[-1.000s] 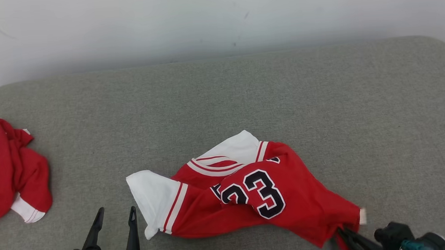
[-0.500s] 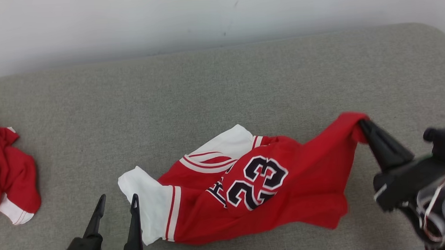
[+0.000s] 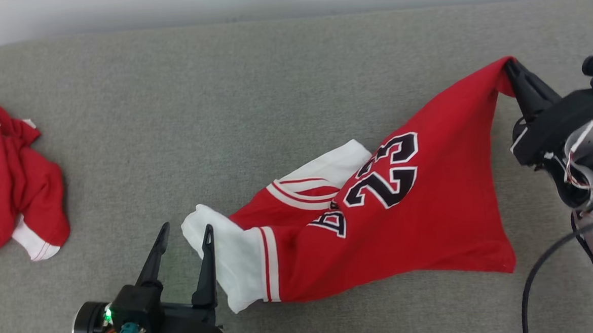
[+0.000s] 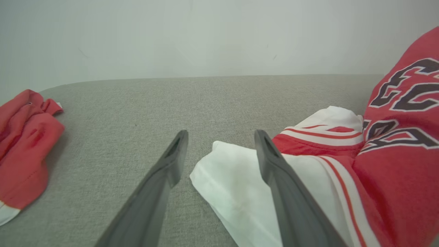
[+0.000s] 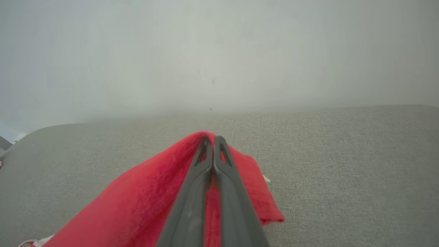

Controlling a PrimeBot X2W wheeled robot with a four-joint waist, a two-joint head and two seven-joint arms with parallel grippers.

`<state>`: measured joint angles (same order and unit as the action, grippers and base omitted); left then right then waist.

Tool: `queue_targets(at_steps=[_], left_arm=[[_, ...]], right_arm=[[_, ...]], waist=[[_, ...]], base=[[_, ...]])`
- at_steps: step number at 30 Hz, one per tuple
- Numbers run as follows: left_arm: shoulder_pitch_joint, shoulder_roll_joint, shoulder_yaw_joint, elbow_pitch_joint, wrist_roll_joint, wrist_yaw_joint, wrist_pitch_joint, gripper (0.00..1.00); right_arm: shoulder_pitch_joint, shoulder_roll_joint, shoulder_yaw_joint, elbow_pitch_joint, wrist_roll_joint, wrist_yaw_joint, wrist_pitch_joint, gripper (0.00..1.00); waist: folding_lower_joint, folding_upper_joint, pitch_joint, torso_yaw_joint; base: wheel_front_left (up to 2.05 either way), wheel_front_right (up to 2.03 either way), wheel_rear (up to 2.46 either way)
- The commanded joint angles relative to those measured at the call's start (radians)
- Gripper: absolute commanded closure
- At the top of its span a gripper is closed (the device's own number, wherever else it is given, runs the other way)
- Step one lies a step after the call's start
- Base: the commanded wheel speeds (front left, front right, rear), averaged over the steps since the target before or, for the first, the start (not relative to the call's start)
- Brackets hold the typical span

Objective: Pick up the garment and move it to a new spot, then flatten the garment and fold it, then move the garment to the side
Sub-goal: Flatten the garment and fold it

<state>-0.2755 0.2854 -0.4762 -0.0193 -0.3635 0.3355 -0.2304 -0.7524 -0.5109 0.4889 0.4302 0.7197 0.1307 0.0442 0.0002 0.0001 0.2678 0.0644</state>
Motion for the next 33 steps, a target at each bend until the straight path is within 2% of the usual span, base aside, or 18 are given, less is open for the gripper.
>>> queue_targets(at_steps=[1,2,3,4,12,17,20,21,24,27,32,33], left_arm=[[-0.033,-0.014,-0.008,0.015,0.014,-0.010,-0.013,0.00],[-0.040,-0.020,-0.011,0.020,0.015,-0.015,-0.014,0.00],[-0.047,-0.026,-0.015,0.024,0.018,-0.015,-0.017,0.00],[-0.054,-0.032,-0.016,0.028,0.019,-0.016,-0.019,0.00],[-0.070,-0.041,-0.007,0.048,0.021,-0.020,-0.028,0.00],[-0.053,-0.027,0.005,0.056,0.021,-0.017,-0.030,0.00],[-0.038,-0.016,0.015,0.059,0.016,-0.013,-0.030,0.00],[-0.031,-0.012,0.019,0.059,0.014,-0.012,-0.030,0.00],[0.003,0.009,0.033,0.055,0.003,-0.002,-0.026,0.00],[0.032,0.023,0.037,0.047,0.001,0.003,-0.020,0.00],[0.079,0.049,0.041,0.028,-0.007,0.008,-0.004,0.00],[0.119,0.068,0.045,0.010,-0.013,0.018,0.007,0.00]], right_arm=[[-0.073,0.000,0.042,0.114,0.033,0.000,-0.003,1.00],[-0.093,0.006,0.054,0.150,0.049,0.000,-0.009,0.90],[-0.116,0.009,0.060,0.181,0.063,0.000,-0.018,0.55],[-0.133,0.013,0.070,0.211,0.073,0.000,-0.028,0.00],[-0.173,0.032,0.118,0.296,0.142,0.000,-0.164,0.00],[-0.116,0.012,0.144,0.243,0.189,0.000,-0.254,0.00],[-0.060,-0.015,0.118,0.187,0.209,0.000,-0.292,0.00],[-0.035,-0.024,0.101,0.168,0.204,0.000,-0.301,0.00],[0.082,-0.031,-0.038,0.047,0.150,0.000,-0.311,0.00],[0.224,0.003,-0.176,-0.063,0.060,0.000,-0.310,0.00],[0.468,0.083,-0.332,-0.264,-0.113,0.000,-0.311,0.00],[0.629,0.159,-0.366,-0.397,-0.239,0.000,-0.278,0.00]], waist=[[-0.0002,-0.0001,0.068,0.062],[-0.0002,-0.0001,0.074,0.068],[-0.0002,-0.0001,0.081,0.074],[-0.0002,-0.0001,0.085,0.077],[-0.0002,-0.0001,0.077,0.059],[-0.0002,-0.0001,0.043,0.023],[-0.0002,-0.0001,0.014,0.003],[-0.0002,-0.0001,0.003,-0.003],[-0.0002,-0.0001,-0.046,-0.031],[-0.0002,-0.0001,-0.084,-0.046],[-0.0002,-0.0001,-0.141,-0.060],[-0.0002,-0.0001,-0.177,-0.075]], base=[[0.00,0.00,0.00],[0.00,0.00,0.00],[0.00,0.00,0.00],[0.00,0.00,0.00],[0.00,0.00,0.00],[0.00,0.00,0.00],[0.00,0.00,0.00],[0.00,0.00,0.00],[0.00,0.00,0.00],[0.00,0.00,0.00],[0.00,0.00,0.00],[0.00,0.00,0.00]])
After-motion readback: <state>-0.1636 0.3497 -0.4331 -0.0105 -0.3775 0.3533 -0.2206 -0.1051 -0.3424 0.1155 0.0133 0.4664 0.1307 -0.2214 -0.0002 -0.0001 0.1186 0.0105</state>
